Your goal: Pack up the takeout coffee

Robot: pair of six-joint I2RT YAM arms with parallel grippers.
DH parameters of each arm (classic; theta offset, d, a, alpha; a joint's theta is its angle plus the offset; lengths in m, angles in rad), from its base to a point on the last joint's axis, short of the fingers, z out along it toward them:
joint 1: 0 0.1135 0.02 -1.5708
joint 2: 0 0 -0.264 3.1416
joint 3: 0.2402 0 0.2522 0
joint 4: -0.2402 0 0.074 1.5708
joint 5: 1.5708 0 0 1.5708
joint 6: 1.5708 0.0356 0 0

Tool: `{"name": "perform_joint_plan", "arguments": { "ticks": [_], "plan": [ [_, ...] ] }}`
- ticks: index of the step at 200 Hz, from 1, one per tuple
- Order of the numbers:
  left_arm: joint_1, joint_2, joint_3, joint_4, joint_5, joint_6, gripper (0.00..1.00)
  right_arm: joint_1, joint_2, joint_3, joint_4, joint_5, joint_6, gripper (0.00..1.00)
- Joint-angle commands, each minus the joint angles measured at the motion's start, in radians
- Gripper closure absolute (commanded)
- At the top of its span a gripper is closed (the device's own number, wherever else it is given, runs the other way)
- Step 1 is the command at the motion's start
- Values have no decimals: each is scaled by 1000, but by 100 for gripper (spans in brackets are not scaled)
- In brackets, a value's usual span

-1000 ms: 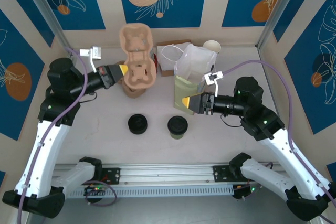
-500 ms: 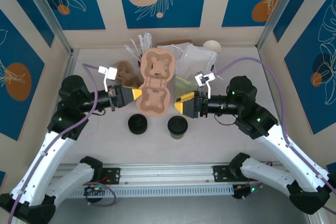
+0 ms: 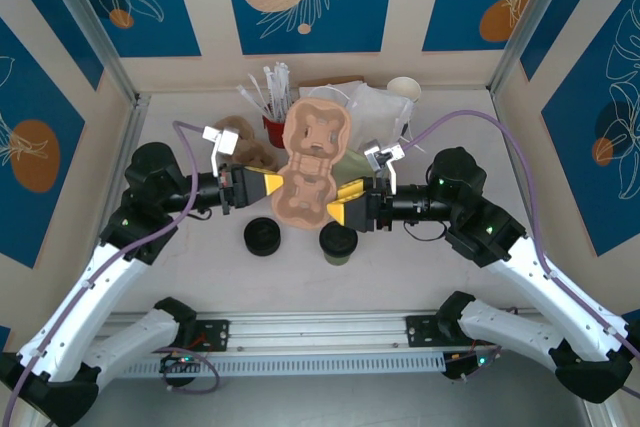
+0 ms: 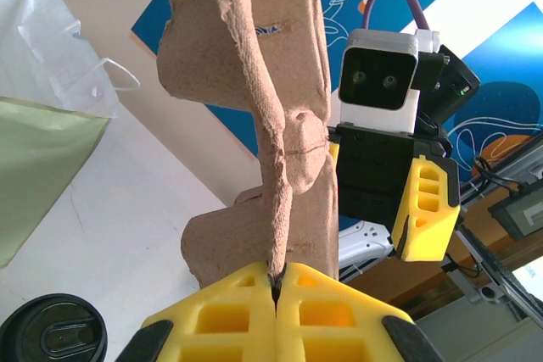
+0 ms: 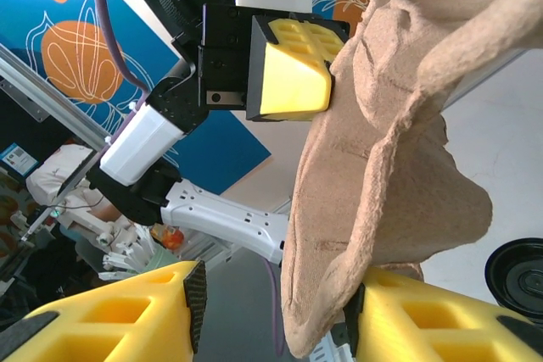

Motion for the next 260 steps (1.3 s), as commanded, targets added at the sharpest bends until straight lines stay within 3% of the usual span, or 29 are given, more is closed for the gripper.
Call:
{"name": "perform_joint_plan", "arguments": {
  "ticks": [1, 35, 87, 106, 122, 140, 164, 176, 211, 260],
  "plan": [
    [-18, -2, 30, 46, -12, 18, 99, 11, -10, 28, 11, -7, -30, 53],
    [-25, -2, 30, 51, -21, 18, 99, 16, -12, 24, 14, -3, -32, 57],
    [-38, 0, 28, 70, -34, 7, 100, 23, -33, 16, 4, 70, -27, 74],
    [-47, 0, 29, 76, -36, 10, 100, 23, -32, 25, -24, 105, -22, 89],
    [-53, 0, 33, 61, -46, 28, 98, 23, -31, 39, -53, 119, -21, 96],
    [-59, 3, 53, 16, -62, 61, 88, 21, -36, 48, -74, 133, -19, 100],
    [-65, 4, 103, -94, -93, 140, 46, 21, -45, 87, -147, 165, -23, 100],
    [-67, 8, 148, -189, -123, 209, 36, 19, -48, 112, -197, 179, -29, 100],
    [-68, 67, 354, -482, -195, 423, 29, 4, -38, 197, -390, 227, -23, 100],
    [-83, 125, 556, -603, -219, 649, 29, -26, 11, 295, -626, 206, 35, 100]
  ]
}}
